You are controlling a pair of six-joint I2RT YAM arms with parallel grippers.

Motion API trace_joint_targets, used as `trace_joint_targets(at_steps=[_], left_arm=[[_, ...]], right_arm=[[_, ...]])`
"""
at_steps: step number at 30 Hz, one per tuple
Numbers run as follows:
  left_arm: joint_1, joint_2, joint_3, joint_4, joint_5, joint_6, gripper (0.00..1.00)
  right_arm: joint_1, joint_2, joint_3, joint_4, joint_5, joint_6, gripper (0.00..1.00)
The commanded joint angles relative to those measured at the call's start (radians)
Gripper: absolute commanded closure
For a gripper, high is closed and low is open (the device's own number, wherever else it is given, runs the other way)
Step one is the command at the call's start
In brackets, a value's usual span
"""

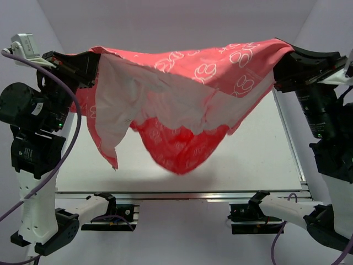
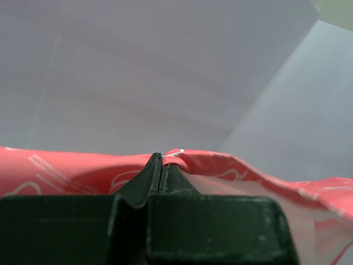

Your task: Zip up the jacket

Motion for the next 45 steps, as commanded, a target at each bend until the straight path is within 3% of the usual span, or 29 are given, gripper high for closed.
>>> trace_joint_targets(at_steps=[1, 3, 7, 9, 11, 12, 14, 15, 16, 18, 20, 27, 33, 37, 40, 45], left_arm=[[0.005, 0.045, -0.012, 0.044, 0.049, -0.029, 1.0], [0.005, 0.088, -0.039, 0.041, 0.03, -0.042, 1.0], [0.002, 0.191, -0.244, 0.098, -0.003, -0.12, 1.0], [0.0, 0.272, -0.282, 0.076, -0.084, -0.137, 0.99], [0.0, 0.438, -0.261, 0.038, -0.115, -0.141, 0.79], [-0.001, 0.5, -0.228, -0.023, -0.144, -0.138, 0.35], [-0.001, 0.683, -0.077, -0.109, -0.126, -0.126, 0.12], [-0.003, 0.735, -0.022, -0.191, -0.126, -0.12, 0.04], [-0.003, 0.809, 0.029, -0.224, -0.122, -0.099, 0.02], [-0.004, 0.844, 0.1, -0.27, -0.12, -0.08, 0.02], [-0.006, 0.822, 0.07, -0.257, -0.106, -0.063, 0.02], [-0.052, 0.544, -0.41, -0.109, -0.06, -0.106, 0.02], [-0.263, 0.389, -0.746, -0.091, -0.005, -0.196, 0.02], [-0.322, 0.366, -0.935, -0.057, 0.05, -0.256, 0.02], [-0.329, 0.395, -1.004, -0.025, 0.076, -0.298, 0.02], [-0.323, 0.487, -0.983, -0.074, -0.101, -0.325, 0.02]], right_arm=[[-0.002, 0.078, 0.013, -0.068, 0.094, 0.038, 1.0], [-0.003, 0.137, 0.01, -0.097, 0.204, 0.06, 1.0], [-0.002, 0.269, -0.055, -0.169, 0.433, 0.2, 1.0], [-0.016, 0.379, -0.114, -0.217, 0.507, 0.285, 1.0], [-0.075, 0.531, -0.102, -0.319, 0.466, 0.372, 1.0], [-0.103, 0.583, -0.089, -0.349, 0.39, 0.449, 1.0], [-0.157, 0.734, -0.031, -0.412, 0.281, 0.486, 0.77], [-0.167, 0.775, 0.001, -0.439, 0.242, 0.482, 0.4], [-0.172, 0.838, 0.032, -0.467, 0.219, 0.472, 0.26], [-0.171, 0.862, 0.055, -0.476, 0.162, 0.427, 0.11], [-0.172, 0.836, 0.011, -0.423, 0.105, 0.382, 0.11], [-0.171, 0.783, -0.158, -0.245, -0.081, 0.181, 0.11], [-0.18, 0.964, 0.002, -0.298, 0.031, 0.149, 0.11], [-0.221, 1.137, 0.16, -0.378, 0.033, 0.205, 0.11], [-0.246, 1.187, 0.168, -0.368, 0.027, 0.233, 0.11], [-0.272, 1.175, -0.008, -0.345, 0.015, 0.285, 0.11]])
